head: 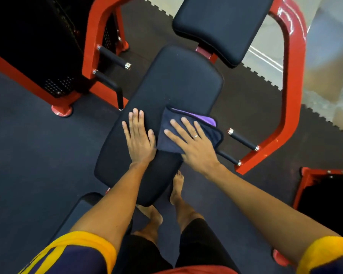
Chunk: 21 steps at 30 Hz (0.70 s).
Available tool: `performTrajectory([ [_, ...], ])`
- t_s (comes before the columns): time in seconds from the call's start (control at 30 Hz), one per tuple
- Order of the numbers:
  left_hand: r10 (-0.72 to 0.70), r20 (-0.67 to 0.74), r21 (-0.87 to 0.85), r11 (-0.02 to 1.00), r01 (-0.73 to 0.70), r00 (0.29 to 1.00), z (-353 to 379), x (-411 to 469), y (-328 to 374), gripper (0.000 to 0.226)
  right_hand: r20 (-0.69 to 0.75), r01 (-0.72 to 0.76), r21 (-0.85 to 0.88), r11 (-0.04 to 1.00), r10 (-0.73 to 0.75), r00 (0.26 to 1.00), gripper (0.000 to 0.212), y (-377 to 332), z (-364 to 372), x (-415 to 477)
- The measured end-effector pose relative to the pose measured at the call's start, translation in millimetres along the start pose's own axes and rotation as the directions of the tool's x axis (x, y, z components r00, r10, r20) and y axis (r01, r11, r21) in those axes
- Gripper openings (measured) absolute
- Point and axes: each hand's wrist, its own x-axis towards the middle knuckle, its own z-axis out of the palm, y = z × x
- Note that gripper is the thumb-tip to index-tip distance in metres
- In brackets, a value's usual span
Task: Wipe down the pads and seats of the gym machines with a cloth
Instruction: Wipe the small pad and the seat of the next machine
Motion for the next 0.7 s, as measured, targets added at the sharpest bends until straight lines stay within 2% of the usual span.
performTrajectory([
  [0.1, -0.026, 0.005, 0.014, 1.000, 0.026, 1.000, -1, -1, 3, 0.063, -0.064, -0.081, -0.017, 0.997, 0.080, 0.995, 0.082, 28, -25, 29],
  [0.2, -0.046, -0.010, -0.004, 0.999, 0.046, 0.999, -2, 3, 4, 0.064, -0.104, -0.139, 0.005, 0.990, 0.139, 0.985, 0.080, 20, -35, 87],
  [0.23, -0.046, -0.022, -0.013, 0.999, 0.045, 0.999, -1, 3, 4, 0.064, -0.096, -0.127, 0.004, 0.992, 0.127, 0.987, 0.079, 10, -32, 97],
  [0.3, -0.114, -0.071, -0.047, 0.993, 0.111, 0.991, 1, -2, 2, 0.064, -0.054, -0.011, 0.002, 1.000, 0.011, 0.998, 0.077, -13, -18, 95],
  [0.4, -0.318, -0.134, -0.126, 0.945, 0.302, 0.939, 4, -10, 6, 0.065, 0.038, 0.194, -0.049, 0.980, -0.193, 0.981, 0.075, -11, -6, 59],
  [0.47, -0.365, -0.143, -0.133, 0.928, 0.347, 0.920, 3, -8, 8, 0.064, 0.044, 0.252, -0.059, 0.966, -0.250, 0.967, 0.076, 10, -14, 53],
  [0.57, -0.432, -0.154, -0.117, 0.901, 0.418, 0.888, 2, -10, 10, 0.067, 0.020, 0.207, -0.093, 0.974, -0.206, 0.978, 0.077, 32, -32, 83],
  [0.67, -0.598, -0.218, -0.173, 0.801, 0.572, 0.771, 6, -13, 12, 0.066, 0.037, 0.175, -0.058, 0.983, -0.173, 0.984, 0.079, 10, -30, 134],
  [0.7, -0.620, -0.221, -0.188, 0.785, 0.591, 0.753, 7, -13, 13, 0.065, 0.068, 0.189, -0.043, 0.981, -0.186, 0.980, 0.078, -4, -25, 145],
])
